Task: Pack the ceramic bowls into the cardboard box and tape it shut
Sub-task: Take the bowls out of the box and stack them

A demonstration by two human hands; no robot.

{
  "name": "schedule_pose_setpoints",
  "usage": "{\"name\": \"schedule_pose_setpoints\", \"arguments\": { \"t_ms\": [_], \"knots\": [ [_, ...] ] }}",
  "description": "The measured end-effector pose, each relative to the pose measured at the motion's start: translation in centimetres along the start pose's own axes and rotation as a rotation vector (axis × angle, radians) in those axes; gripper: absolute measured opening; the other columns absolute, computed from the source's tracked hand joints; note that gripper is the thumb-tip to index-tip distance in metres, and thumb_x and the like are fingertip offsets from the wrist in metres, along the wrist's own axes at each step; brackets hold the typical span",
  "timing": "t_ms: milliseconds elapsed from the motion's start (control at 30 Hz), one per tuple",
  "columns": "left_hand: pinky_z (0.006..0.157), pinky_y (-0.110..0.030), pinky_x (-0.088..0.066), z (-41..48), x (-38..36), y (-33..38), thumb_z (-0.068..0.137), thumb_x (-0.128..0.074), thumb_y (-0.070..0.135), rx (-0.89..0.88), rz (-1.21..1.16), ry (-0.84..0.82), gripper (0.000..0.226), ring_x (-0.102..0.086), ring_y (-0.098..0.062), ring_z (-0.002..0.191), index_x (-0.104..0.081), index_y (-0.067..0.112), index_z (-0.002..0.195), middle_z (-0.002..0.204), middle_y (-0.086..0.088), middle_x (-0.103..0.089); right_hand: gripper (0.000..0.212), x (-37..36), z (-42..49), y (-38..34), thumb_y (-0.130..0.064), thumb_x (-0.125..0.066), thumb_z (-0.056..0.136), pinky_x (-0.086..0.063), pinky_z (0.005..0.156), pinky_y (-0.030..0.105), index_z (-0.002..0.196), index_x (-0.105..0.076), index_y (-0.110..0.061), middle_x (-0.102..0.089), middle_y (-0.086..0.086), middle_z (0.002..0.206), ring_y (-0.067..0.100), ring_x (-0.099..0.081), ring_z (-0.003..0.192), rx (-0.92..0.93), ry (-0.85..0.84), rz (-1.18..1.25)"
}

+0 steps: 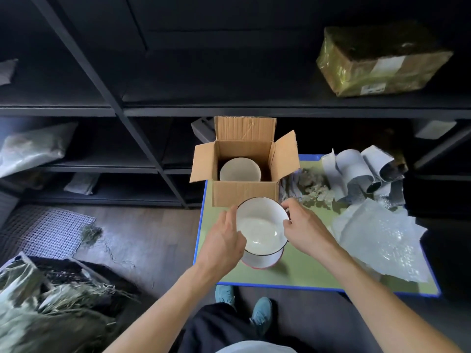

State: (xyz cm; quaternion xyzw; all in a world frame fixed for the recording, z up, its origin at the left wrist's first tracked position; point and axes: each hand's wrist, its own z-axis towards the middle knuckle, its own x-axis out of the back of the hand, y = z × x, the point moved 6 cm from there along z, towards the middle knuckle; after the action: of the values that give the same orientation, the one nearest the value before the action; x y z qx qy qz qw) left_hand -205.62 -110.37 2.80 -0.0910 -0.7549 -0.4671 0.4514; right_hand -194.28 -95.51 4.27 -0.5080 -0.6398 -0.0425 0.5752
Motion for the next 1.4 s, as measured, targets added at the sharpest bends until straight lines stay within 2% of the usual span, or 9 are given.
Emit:
{"name": "schedule_pose_setpoints", "arguments": {
  "t_ms": [133, 333, 467, 567, 700, 833, 1067, 1233, 1400],
  "knots": [
    [0.091, -0.031, -0.045, -0.2, -1.5, -0.7, 0.096, -0.05, 0.007, 0.063, 0.03, -0.043, 0.058, -0.053, -0.029, 0.116, -0.031, 0.011, 0.15, 0.137, -0.015, -0.048, 0.029, -2.1, -0.2, 1.2, -0.006, -0.044, 0.093, -0.044, 0.072, 0.036, 0.121, -0.044, -0.015, -0.061, 0.01, 0.114, 0.027, -0.054, 0.093, -0.016, -0.039, -0.031],
    [0.068, -0.034, -0.047, -0.5, -3.1, -1.9, 0.093, -0.046, 0.003, 0.096, 0.165, -0.129, 0.057, -0.051, -0.027, 0.082, -0.03, 0.006, 0.148, 0.117, -0.009, -0.043, 0.028, -4.1, -0.2, 2.1, -0.006, -0.044, 0.094, -0.041, 0.076, 0.036, 0.121, -0.045, -0.013, -0.055, 0.012, 0.116, 0.03, -0.055, 0.099, -0.041, -0.058, -0.041],
    [0.08, -0.032, -0.048, -0.4, -3.5, -2.4, 0.094, -0.05, 0.005, 0.121, 0.112, -0.106, 0.054, -0.058, -0.033, 0.101, -0.034, 0.006, 0.146, 0.13, -0.017, -0.046, 0.029, -4.8, -0.3, 2.3, -0.006, -0.043, 0.095, -0.045, 0.081, 0.038, 0.123, -0.046, -0.013, -0.051, 0.011, 0.118, 0.033, -0.057, 0.101, -0.066, -0.064, -0.05],
    [0.066, -0.038, -0.051, -0.4, -3.8, -2.8, 0.091, -0.049, 0.004, 0.113, 0.161, -0.11, 0.061, -0.057, -0.032, 0.08, -0.031, 0.008, 0.15, 0.121, -0.009, -0.044, 0.031, -4.8, -0.3, 2.4, -0.009, -0.043, 0.096, -0.045, 0.082, 0.039, 0.126, -0.046, -0.015, -0.051, 0.011, 0.12, 0.034, -0.057, 0.103, -0.073, -0.044, -0.059],
    [0.064, -0.04, -0.045, -0.5, -3.9, -2.9, 0.095, -0.049, 0.014, 0.106, 0.161, -0.106, 0.061, -0.052, -0.029, 0.076, -0.027, 0.011, 0.152, 0.121, -0.007, -0.043, 0.028, -5.1, -0.7, 2.6, -0.012, -0.044, 0.098, -0.046, 0.082, 0.042, 0.127, -0.044, -0.014, -0.05, 0.011, 0.119, 0.037, -0.057, 0.1, -0.059, -0.017, -0.099],
    [0.063, -0.034, -0.039, -0.5, -3.2, -2.5, 0.097, -0.05, 0.021, 0.066, 0.171, -0.054, 0.055, -0.048, -0.025, 0.077, -0.033, 0.012, 0.148, 0.117, -0.005, -0.044, 0.034, -4.7, -0.8, 2.4, -0.022, -0.048, 0.099, -0.047, 0.08, 0.04, 0.132, -0.043, -0.016, -0.05, 0.01, 0.119, 0.036, -0.059, 0.1, -0.023, 0.009, -0.163],
    [0.07, -0.037, -0.047, 0.2, -1.4, -1.0, 0.1, -0.045, 0.026, -0.029, 0.261, -0.003, 0.04, -0.056, -0.026, 0.092, -0.045, 0.012, 0.138, 0.117, -0.004, -0.05, 0.037, -3.0, -0.3, 1.0, -0.025, -0.047, 0.1, -0.047, 0.079, 0.037, 0.137, -0.046, -0.019, -0.051, 0.006, 0.125, 0.029, -0.061, 0.102, 0.091, 0.095, -0.231],
    [0.067, -0.04, -0.051, 0.8, 0.5, 0.2, 0.101, -0.045, 0.027, -0.126, 0.302, 0.078, 0.032, -0.06, -0.026, 0.087, -0.058, 0.014, 0.127, 0.115, 0.0, -0.056, 0.027, -1.4, -0.2, -0.4, -0.023, -0.047, 0.101, -0.049, 0.081, 0.036, 0.126, -0.058, -0.019, -0.06, 0.002, 0.119, 0.024, -0.061, 0.102, 0.163, 0.145, -0.241],
    [0.067, -0.04, -0.052, 2.6, 3.3, 1.3, 0.099, -0.049, 0.026, -0.194, 0.293, 0.178, 0.036, -0.061, -0.027, 0.091, -0.058, 0.014, 0.131, 0.117, -0.001, -0.058, 0.024, 0.6, 0.9, -2.9, -0.022, -0.046, 0.101, -0.047, 0.078, 0.036, 0.119, -0.062, -0.021, -0.061, 0.001, 0.113, 0.027, -0.061, 0.099, 0.22, 0.202, -0.243]
  ]
}}
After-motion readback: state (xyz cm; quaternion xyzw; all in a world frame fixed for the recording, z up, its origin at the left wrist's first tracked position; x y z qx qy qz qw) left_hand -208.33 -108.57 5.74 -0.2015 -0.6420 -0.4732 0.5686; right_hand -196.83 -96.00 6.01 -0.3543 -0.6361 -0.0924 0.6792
